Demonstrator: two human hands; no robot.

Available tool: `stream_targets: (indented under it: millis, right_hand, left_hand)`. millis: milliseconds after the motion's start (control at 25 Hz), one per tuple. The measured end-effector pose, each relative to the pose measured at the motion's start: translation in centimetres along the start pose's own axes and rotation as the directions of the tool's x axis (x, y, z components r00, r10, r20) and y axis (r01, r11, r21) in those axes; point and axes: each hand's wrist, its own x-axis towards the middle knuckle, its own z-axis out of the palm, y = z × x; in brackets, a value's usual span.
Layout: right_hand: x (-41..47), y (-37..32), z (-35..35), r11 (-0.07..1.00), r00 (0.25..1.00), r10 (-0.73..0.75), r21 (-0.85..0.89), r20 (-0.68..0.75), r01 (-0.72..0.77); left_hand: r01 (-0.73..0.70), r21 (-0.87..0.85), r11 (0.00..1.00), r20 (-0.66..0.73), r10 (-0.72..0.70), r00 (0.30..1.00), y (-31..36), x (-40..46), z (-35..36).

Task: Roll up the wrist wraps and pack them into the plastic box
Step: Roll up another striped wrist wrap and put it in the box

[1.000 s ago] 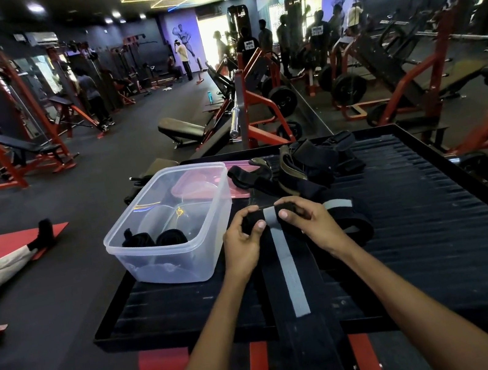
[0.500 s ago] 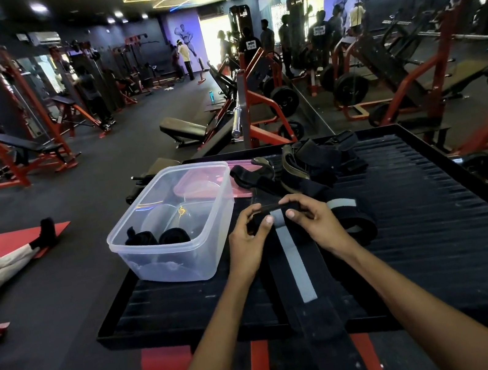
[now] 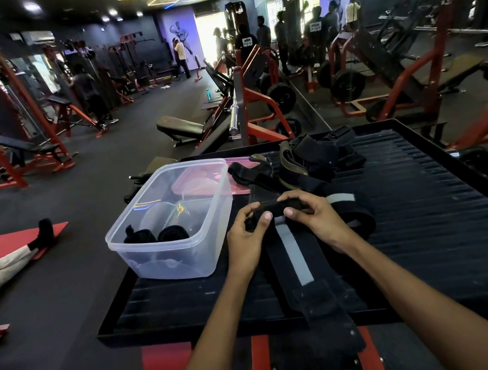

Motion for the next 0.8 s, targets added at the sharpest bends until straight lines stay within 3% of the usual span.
stream_targets:
  millis: [640,800]
  right_hand:
    - [0.32,0.83,-0.03,0.994,0.995,0.096,0.051,0.004,-0.096]
    - [0.23,0.64,-0.32,0.996,0.998,0.054,0.069,-0.011,-0.053]
  left_hand:
    - [0.025,-0.016,1.000,0.044,-0.025,0.999,0.88,-0.50,-0.10]
    - [0.055,-0.057,0.997,0.058,-0.052,0.997,0.83,-0.54,-0.01]
